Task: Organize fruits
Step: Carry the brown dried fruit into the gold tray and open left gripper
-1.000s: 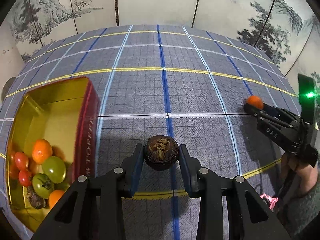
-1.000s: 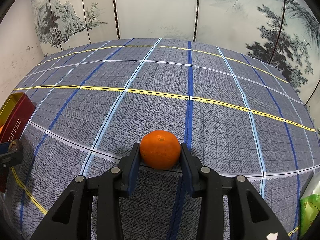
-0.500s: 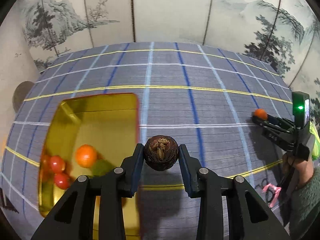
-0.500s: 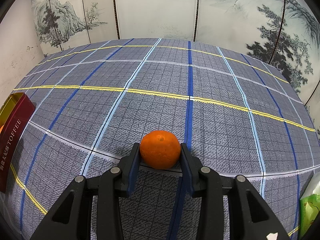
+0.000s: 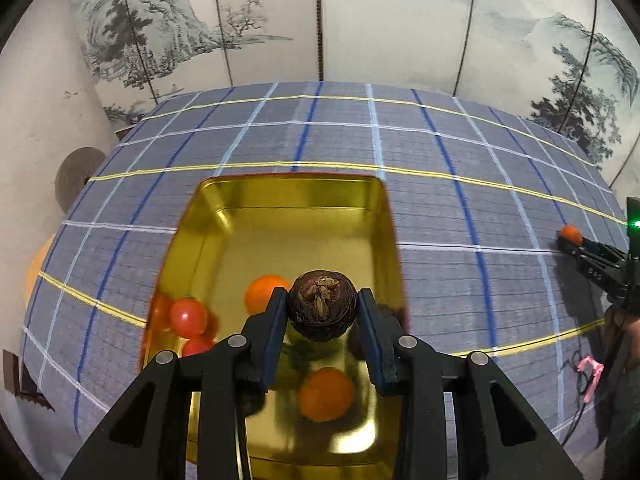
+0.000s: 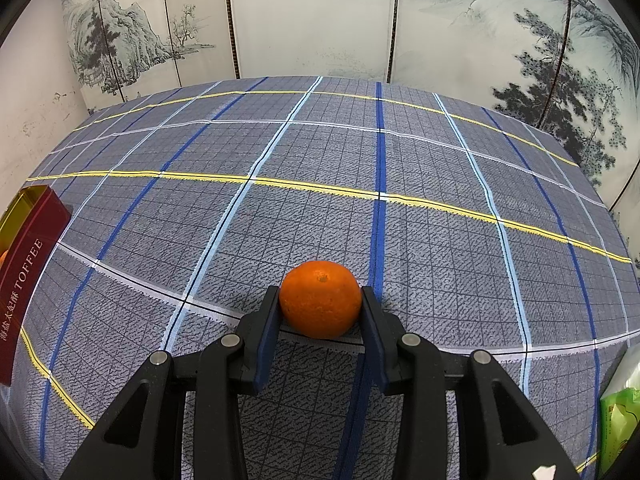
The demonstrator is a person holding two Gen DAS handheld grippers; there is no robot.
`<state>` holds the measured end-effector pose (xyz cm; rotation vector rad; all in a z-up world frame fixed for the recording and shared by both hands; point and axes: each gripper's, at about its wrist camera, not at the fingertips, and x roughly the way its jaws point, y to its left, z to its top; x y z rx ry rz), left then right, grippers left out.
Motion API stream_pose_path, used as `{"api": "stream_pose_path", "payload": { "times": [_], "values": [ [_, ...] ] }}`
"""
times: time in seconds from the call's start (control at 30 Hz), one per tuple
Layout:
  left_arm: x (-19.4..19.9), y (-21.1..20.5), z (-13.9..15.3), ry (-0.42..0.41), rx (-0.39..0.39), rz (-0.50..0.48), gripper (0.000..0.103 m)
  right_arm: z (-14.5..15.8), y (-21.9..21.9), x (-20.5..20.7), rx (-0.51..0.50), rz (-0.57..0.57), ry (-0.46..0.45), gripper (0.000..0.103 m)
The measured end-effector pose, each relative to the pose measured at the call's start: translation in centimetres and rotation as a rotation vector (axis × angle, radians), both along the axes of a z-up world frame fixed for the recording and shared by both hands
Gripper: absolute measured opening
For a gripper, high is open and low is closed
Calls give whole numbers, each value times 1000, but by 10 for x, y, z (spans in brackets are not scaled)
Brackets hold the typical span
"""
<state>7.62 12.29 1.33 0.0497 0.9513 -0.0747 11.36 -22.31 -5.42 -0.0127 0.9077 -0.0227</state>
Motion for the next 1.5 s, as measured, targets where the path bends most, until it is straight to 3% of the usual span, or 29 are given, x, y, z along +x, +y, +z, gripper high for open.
{"api": "stream_pose_path", "payload": {
  "times": [0.57,1.5],
  "values": [
    [10,40,-23,44,-1,56,36,0,0,0,-1,0,0,37],
    [12,43,-42,84,47,49,37,0,0,0,-2,-1,0,37]
  ]
}}
